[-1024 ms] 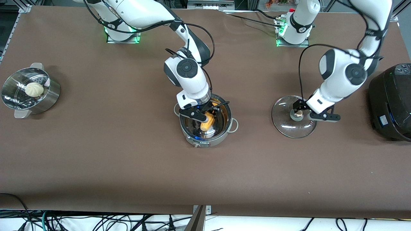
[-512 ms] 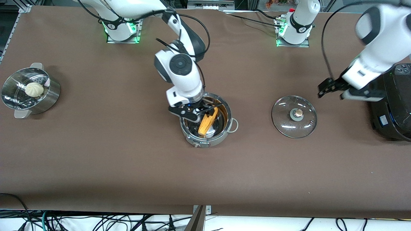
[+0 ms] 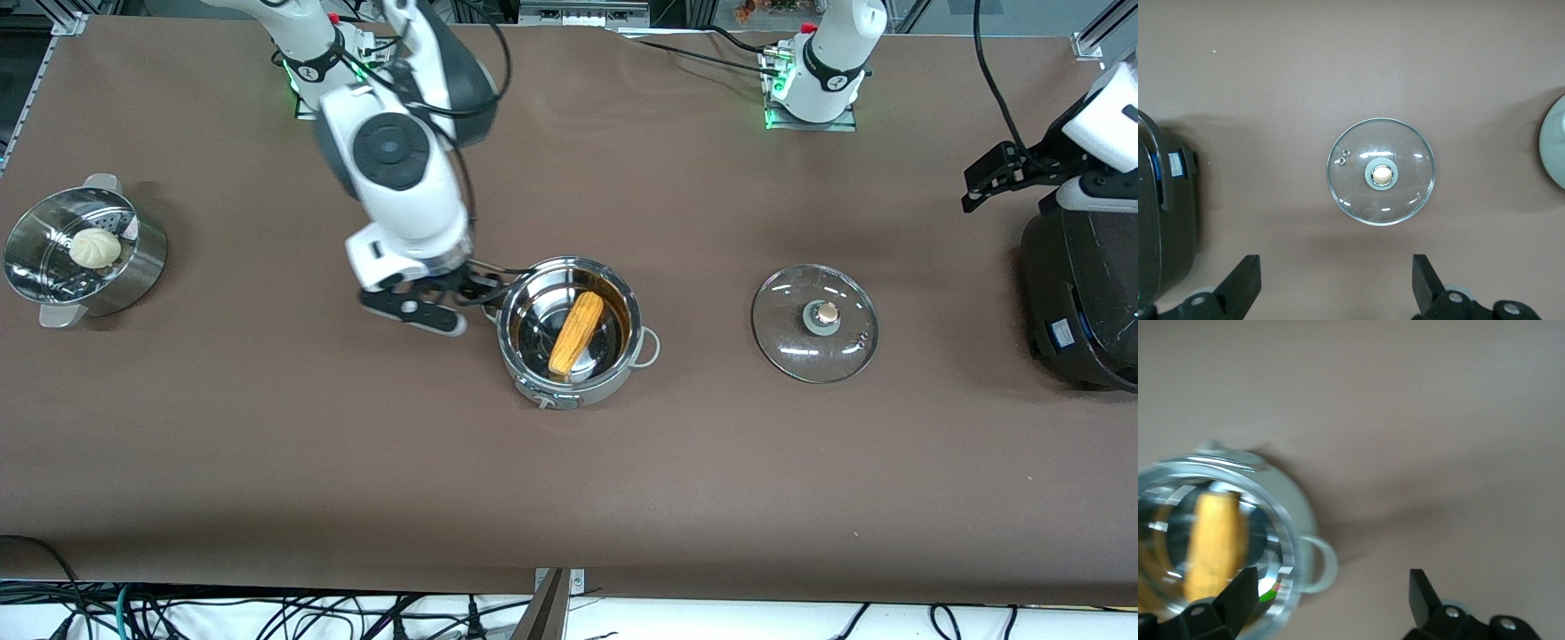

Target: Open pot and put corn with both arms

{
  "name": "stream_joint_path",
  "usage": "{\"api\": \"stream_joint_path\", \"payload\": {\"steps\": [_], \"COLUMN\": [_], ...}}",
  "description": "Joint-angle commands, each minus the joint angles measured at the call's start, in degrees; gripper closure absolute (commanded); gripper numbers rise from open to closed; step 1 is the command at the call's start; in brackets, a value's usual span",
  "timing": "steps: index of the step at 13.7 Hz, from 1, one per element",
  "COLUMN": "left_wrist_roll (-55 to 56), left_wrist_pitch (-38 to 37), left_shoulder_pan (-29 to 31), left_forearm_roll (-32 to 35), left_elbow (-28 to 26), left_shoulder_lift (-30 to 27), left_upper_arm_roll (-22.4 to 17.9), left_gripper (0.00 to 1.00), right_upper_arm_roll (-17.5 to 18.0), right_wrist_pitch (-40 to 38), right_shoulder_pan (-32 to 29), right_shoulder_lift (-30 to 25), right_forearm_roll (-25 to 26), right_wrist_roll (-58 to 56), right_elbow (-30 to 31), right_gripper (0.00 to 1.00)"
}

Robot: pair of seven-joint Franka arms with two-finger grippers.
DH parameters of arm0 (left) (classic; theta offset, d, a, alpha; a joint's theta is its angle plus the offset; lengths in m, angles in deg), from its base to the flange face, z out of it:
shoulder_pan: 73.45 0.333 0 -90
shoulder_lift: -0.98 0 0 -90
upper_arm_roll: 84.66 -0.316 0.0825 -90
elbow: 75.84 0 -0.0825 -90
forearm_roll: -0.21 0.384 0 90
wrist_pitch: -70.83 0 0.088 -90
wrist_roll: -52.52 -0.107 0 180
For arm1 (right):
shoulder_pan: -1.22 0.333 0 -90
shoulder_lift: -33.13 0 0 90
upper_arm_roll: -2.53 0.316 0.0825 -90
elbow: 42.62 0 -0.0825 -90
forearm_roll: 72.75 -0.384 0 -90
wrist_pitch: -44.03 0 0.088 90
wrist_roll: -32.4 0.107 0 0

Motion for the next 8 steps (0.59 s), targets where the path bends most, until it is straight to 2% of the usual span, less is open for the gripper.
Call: {"api": "stream_joint_path", "payload": {"steps": [1, 3, 4, 5, 7, 8], "left_wrist_roll": [-0.7, -0.7, -0.7, -0.78, -0.78, -0.7], "left_wrist_pitch": [-3.69, -4.05, -4.05, -4.14, -5.63, -6.5], "left_shoulder_pan": [0.36, 0.27, 0.36, 0.36, 0.36, 0.27], "left_forearm_roll": [1.41, 1.41, 1.32, 1.32, 1.32, 1.32], "left_elbow": [3.71, 4.07, 4.15, 4.15, 6.25, 7.4], "left_shoulder_lift": [1.35, 1.35, 1.35, 1.35, 1.53, 1.79], "left_upper_arm_roll": [0.76, 0.76, 0.76, 0.59, 0.59, 0.59], "left_gripper": [0.0, 0.0, 0.0, 0.0, 0.0, 0.0], "right_upper_arm_roll": [-5.7, -10.53, -10.56, -8.82, -1.18, 0.5], "right_wrist_pitch": [-10.48, -17.08, -18.33, -18.78, -18.17, -17.21], "right_shoulder_pan": [0.12, -1.98, -4.77, -9.85, -21.19, -24.02], "right_shoulder_lift": [-4.69, -6.36, -7.24, -8.46, -9.26, -9.44], "right_forearm_roll": [0.38, -0.23, -0.41, -0.32, 0.2, 0.47], "right_wrist_roll": [-13.29, -25.42, -30.53, -33.71, -36.8, -38.04], "right_elbow": [0.77, 0.77, 0.77, 1.2, 1.38, 1.55], "right_gripper": [0.0, 0.0, 0.0, 0.0, 0.0, 0.0]}}
